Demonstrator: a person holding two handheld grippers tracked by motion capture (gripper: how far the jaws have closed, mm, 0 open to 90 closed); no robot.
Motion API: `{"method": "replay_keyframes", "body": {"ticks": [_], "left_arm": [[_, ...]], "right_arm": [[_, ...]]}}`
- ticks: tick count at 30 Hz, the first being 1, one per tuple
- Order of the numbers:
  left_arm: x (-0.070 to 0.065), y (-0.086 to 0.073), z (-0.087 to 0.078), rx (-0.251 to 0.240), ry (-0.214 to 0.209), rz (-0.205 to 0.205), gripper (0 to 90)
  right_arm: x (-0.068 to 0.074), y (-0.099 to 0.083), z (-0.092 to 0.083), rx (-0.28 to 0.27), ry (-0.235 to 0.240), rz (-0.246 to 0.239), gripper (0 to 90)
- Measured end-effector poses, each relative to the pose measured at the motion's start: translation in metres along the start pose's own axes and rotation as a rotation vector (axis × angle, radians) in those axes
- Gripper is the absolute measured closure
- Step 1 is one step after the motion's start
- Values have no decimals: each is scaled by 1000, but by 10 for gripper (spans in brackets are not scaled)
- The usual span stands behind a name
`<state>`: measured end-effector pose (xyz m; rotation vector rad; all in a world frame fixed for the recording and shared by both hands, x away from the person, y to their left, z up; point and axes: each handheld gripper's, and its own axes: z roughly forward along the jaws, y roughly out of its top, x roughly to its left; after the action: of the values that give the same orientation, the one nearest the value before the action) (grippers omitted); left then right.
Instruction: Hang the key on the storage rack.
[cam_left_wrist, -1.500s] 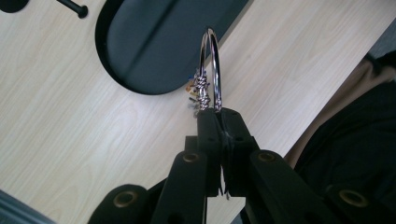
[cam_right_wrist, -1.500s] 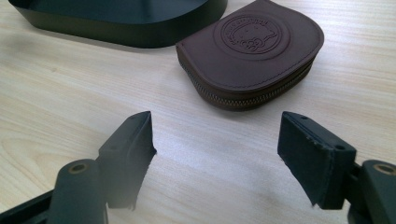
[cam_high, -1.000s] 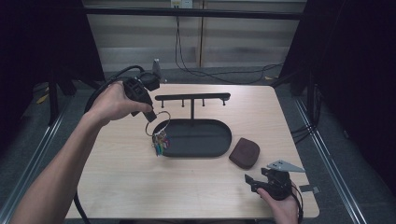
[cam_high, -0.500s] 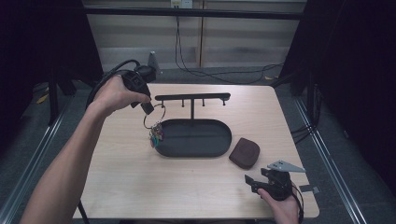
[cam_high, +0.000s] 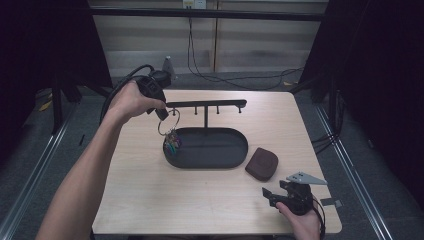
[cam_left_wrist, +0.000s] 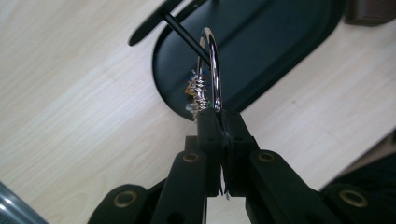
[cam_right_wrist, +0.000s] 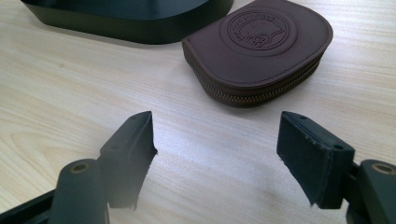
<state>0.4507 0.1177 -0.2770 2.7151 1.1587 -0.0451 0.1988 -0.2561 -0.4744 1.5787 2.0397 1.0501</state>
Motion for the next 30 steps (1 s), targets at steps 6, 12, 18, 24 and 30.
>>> {"method": "replay_keyframes", "body": {"ticks": [6,12,18,24,30], "left_arm": [[6,5,5,-30,-5,-12,881],[11,7,12,-17,-6,-33,880],[13,8,16,-39,4,-39,876],[12,10,22,-49,21,-42,850],[16,5,22,-58,-4,-56,823]], "right_arm": [[1,0,0,-1,0,-3,277],[0,0,2,6,5,-5,276],[0,0,1,3,6,-7,276],[1,0,2,8,6,-15,276],[0,0,2,10,3,-8,276]]}}
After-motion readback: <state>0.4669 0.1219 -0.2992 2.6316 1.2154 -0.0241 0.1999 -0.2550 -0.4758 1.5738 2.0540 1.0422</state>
